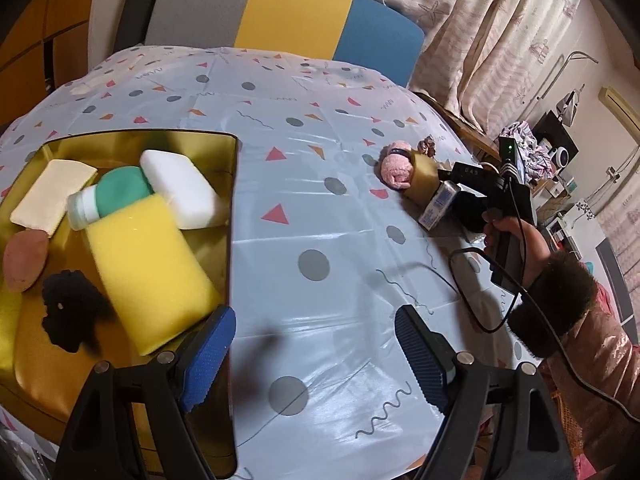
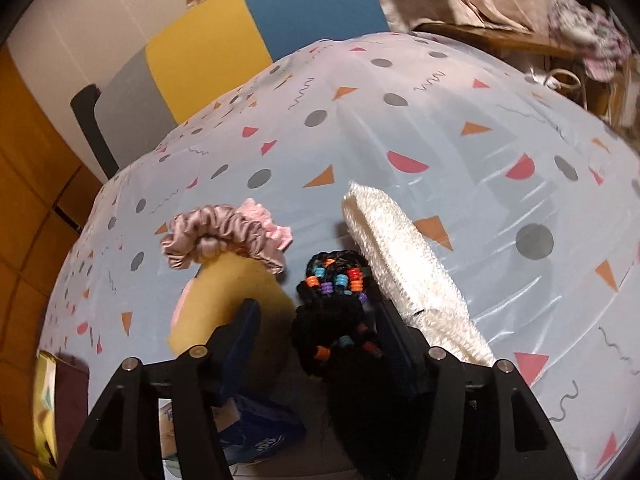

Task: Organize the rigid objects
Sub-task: 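Move both tools back to the items beside the pink yarn, then grasp the beaded hair tie with the right tool while the left tool grasps the Tempo tissue pack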

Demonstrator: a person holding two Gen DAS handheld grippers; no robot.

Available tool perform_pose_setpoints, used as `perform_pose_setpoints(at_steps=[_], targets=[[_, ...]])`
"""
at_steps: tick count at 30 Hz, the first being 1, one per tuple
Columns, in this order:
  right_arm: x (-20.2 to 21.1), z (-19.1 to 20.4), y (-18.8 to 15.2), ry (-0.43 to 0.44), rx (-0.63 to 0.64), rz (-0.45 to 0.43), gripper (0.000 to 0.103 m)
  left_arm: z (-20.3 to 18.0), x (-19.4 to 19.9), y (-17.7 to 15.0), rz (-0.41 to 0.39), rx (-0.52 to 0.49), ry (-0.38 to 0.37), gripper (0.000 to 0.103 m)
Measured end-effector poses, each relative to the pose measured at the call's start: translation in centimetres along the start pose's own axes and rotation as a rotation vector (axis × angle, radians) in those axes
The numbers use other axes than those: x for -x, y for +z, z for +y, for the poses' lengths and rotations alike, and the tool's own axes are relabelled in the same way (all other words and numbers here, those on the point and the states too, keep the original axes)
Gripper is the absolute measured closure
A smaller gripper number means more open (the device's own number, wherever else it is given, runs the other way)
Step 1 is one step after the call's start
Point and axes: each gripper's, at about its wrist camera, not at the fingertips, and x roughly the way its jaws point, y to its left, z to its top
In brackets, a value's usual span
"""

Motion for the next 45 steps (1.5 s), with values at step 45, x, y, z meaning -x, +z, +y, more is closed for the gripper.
perform_pose_setpoints(at_steps=[45], targets=[[6.6,-2.1,-13.7,0.071,-0.025,-0.121,0.067,-16.2,-15.7,6.2,0.172,-0.527,-0.001,0.018]])
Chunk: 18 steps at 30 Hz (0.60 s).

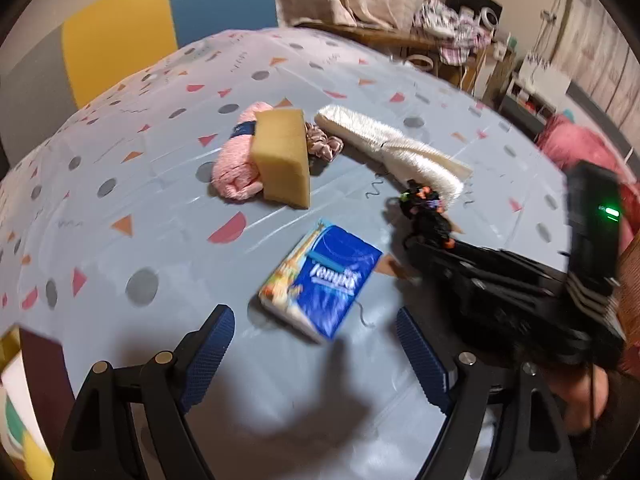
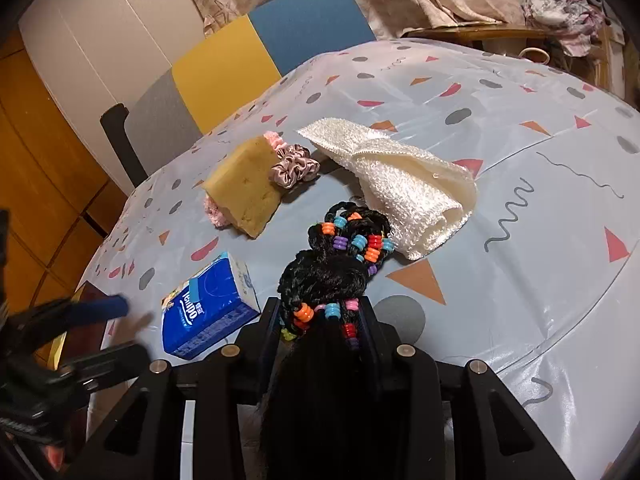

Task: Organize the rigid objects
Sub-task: 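Grasp the beaded hair tie with the right tool while the left tool grasps the Tempo tissue pack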

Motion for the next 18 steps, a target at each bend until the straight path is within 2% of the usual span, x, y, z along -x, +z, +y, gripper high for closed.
perform_pose_setpoints(at_steps=[5,10,15,17,18], targets=[[0.0,0.3,-0.2,-0.013,0.014,-0.010,0.067,-0.3,-2.6,1.4,0.049,-0.064,0.002,0.018],[0.0,0.3,-0.3,-0.011,0.011,-0.016,0.067,-0.1,-4.7,1.5,0.097,-0.094,0.037,0.018],[0.1,0.3,-0.4,-0.009,0.007,-0.020,0.067,-1.4,-5.4,1.2,0.083,-0.186,0.052,0.018],[0.1,0.2,-0.4,-0.006,0.005,-0.021,0.067,-1.4,-5.5,1.3,0.068,-0.169,0.053,0.019],[0.1,0.2,-0.4,-0.005,0.004,-0.021,0.067,-1.3,-5.6,1.3,0.064,-0.140,0.042,0.023]])
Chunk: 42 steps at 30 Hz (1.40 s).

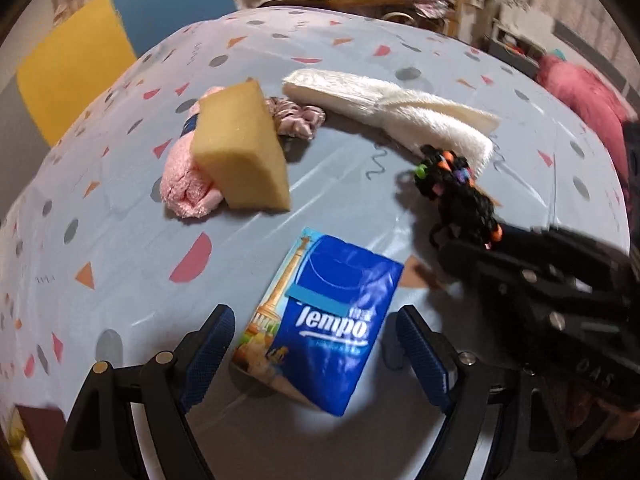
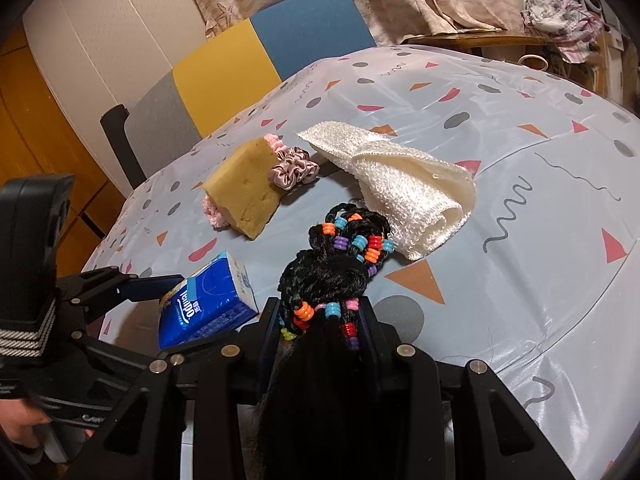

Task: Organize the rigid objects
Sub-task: 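Grasp the beaded hair tie with the right tool while the left tool grasps the Tempo tissue pack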

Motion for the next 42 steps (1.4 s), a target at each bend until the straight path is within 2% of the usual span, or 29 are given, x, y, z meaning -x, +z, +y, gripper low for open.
perform_pose_setpoints(at_steps=[3,10,15,21,29,36,42], targets=[[0.1,-0.2,0.0,0.009,-0.013,-0.003,0.067,0.1,0.0,-0.4,-0.030,0.042,-0.019,0.029],[0.0,0.1,0.0,-0.010,0.003,-0.003,0.067,-0.2,0.4,-1.2,-0.071,0.066,-0.032,0.032],[0.0,0.3,-0.1,-0.020,0.010,-0.004,0.067,0.0,0.8,-2.5,-0.132,0.078,-0.037,0.045],[-0.1,0.5,-0.1,-0.033,0.021,-0.005,0.067,-0.1,1.9,-4.2,-0.159,0.130,-0.018,0.047],[-0.1,0.8,-0.2,-0.052,0.036,-0.005,0.067,1.3,4.7,-7.9,-0.184,0.259,-0.046,0.048],[-0.2,1.1,-0.2,-0.068,0.048,-0.003,0.067,2.9,8.9,-12.5,-0.244,0.373,-0.089,0.048],[-0.2,1.5,-0.3,-0.095,0.070,0.000,0.067,4.5,13.2,-15.5,-0.321,0.404,-0.078,0.048]])
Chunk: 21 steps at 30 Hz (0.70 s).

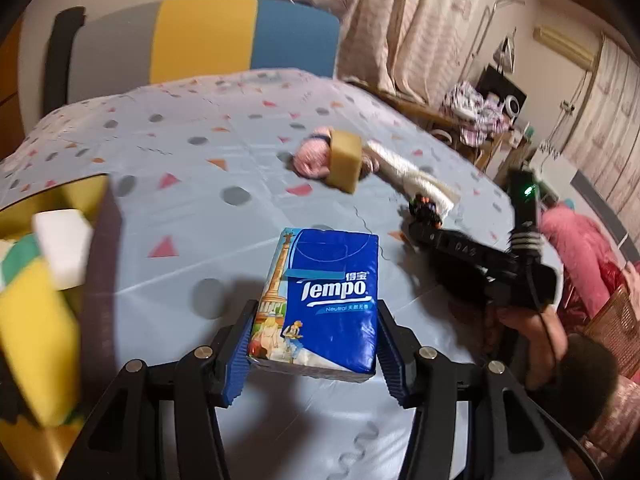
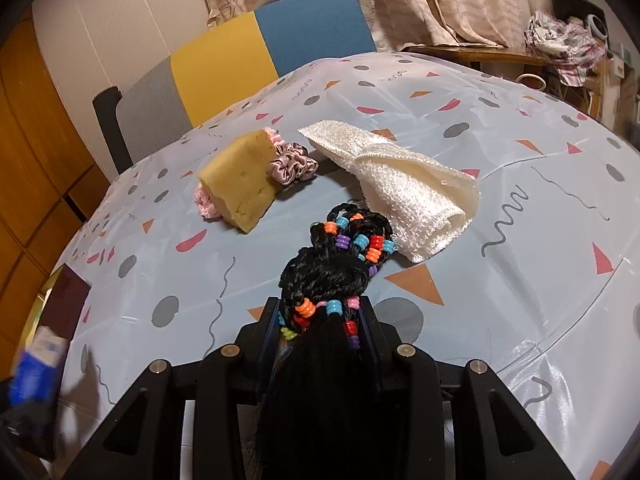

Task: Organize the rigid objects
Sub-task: 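Grasp the beaded hair tie with the right tool while the left tool grasps the Tempo tissue pack, then carry the beaded hair tie and Tempo tissue pack over the gold tray with both tools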

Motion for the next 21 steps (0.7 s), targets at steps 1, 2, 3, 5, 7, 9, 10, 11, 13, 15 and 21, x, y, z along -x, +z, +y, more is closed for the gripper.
perform_pose_setpoints(at_steps=[1,2,3,5,7,9,10,11,13,15,21], targets=[[0.0,0.0,0.0,-0.004,0.004,0.001,0.067,0.5,0.8,-0.1,-0.015,0.011,0.000,0.048],[0.0,0.1,0.0,-0.007,0.006,0.001,0.067,1.0,1.5,-0.2,-0.026,0.020,0.004,0.048],[0.0,0.2,0.0,-0.010,0.008,0.002,0.067,1.6,2.3,-0.4,-0.036,0.034,0.012,0.048],[0.0,0.3,0.0,-0.017,0.014,0.002,0.067,3.1,3.8,-0.9,-0.055,0.076,0.030,0.048],[0.0,0.4,0.0,-0.026,0.022,0.003,0.067,4.8,5.5,-1.4,-0.078,0.118,0.052,0.048],[0.0,0.6,0.0,-0.036,0.030,0.004,0.067,6.3,7.2,-1.9,-0.112,0.154,0.080,0.048],[0.0,0.6,0.0,-0.041,0.034,0.005,0.067,7.0,7.9,-2.1,-0.128,0.169,0.093,0.048],[0.0,0.7,-0.1,-0.044,0.037,0.005,0.067,7.6,8.7,-2.3,-0.145,0.182,0.110,0.048],[-0.1,0.9,-0.1,-0.056,0.047,0.009,0.066,9.2,10.6,-2.9,-0.179,0.214,0.159,0.048],[-0.1,1.1,-0.1,-0.065,0.055,0.013,0.066,11.0,12.0,-3.6,-0.190,0.242,0.212,0.048],[0.3,1.5,0.1,-0.088,0.062,0.009,0.066,16.4,13.4,-5.6,-0.128,0.353,0.376,0.048]])
